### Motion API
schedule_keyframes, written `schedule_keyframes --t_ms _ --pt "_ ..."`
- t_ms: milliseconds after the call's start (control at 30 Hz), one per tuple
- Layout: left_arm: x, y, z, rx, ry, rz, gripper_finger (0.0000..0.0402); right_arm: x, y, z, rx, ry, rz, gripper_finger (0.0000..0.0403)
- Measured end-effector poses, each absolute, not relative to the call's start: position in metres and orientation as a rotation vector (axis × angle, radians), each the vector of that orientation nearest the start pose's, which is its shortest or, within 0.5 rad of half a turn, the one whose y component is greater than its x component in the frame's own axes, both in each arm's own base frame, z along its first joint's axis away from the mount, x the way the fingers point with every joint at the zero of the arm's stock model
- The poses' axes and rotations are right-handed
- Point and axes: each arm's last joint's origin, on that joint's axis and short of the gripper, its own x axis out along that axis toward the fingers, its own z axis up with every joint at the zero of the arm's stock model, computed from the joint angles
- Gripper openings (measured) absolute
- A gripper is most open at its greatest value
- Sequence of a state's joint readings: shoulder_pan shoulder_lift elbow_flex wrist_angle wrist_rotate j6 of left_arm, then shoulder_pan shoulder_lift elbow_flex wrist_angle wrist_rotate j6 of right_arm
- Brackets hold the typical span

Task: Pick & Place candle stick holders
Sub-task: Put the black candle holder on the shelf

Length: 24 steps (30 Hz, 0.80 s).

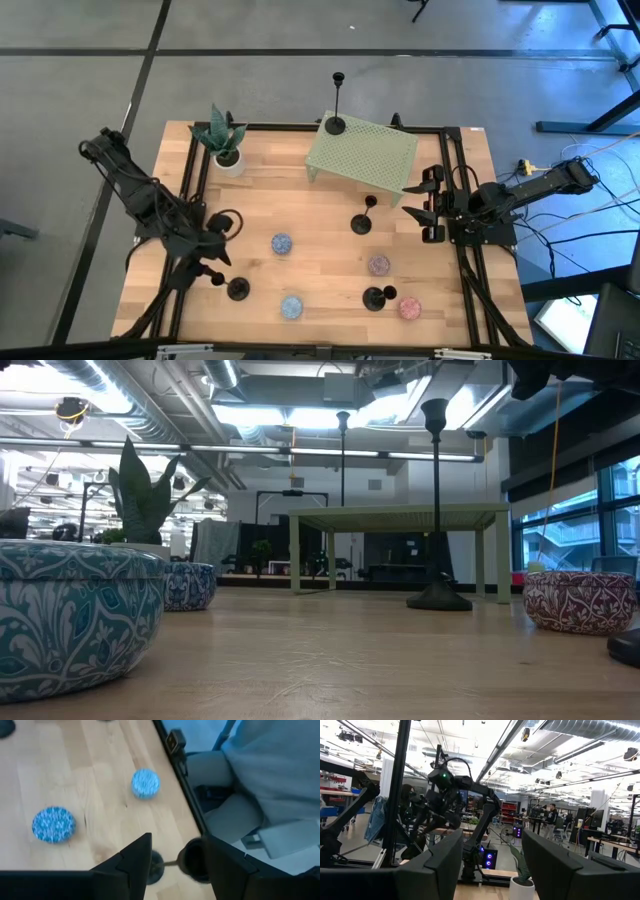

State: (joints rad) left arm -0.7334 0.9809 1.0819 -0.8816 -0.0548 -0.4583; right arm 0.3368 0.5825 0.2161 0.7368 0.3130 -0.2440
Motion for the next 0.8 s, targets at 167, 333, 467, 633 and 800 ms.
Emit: schedule_keyframes --t_ms 167,333,467,633,800 --pt "0.132 -0.117 0.357 -0.094 0.787 -0.501 0.0164 0.134 0.037 0.251 -0.123 -0.351 -0.019 0.0209" --pt "0.124 -0.120 0.357 -0.062 0.804 -0.551 0.0164 0.134 0.037 0.251 -0.124 -0.351 -0.019 0.0209" --pt "0.117 -0.127 0.349 0.071 0.796 -0.601 0.0164 0.134 0.037 0.251 -0.124 -0.351 -0.019 0.0209" --pt "0.110 -0.133 0.347 0.161 0.743 -0.557 0.0164 0.134 0.038 0.251 -0.124 -0.352 -0.016 0.0209" --pt "0.101 -0.140 0.347 0.221 0.698 -0.548 0.0164 0.134 0.038 0.251 -0.124 -0.352 -0.016 0.0209"
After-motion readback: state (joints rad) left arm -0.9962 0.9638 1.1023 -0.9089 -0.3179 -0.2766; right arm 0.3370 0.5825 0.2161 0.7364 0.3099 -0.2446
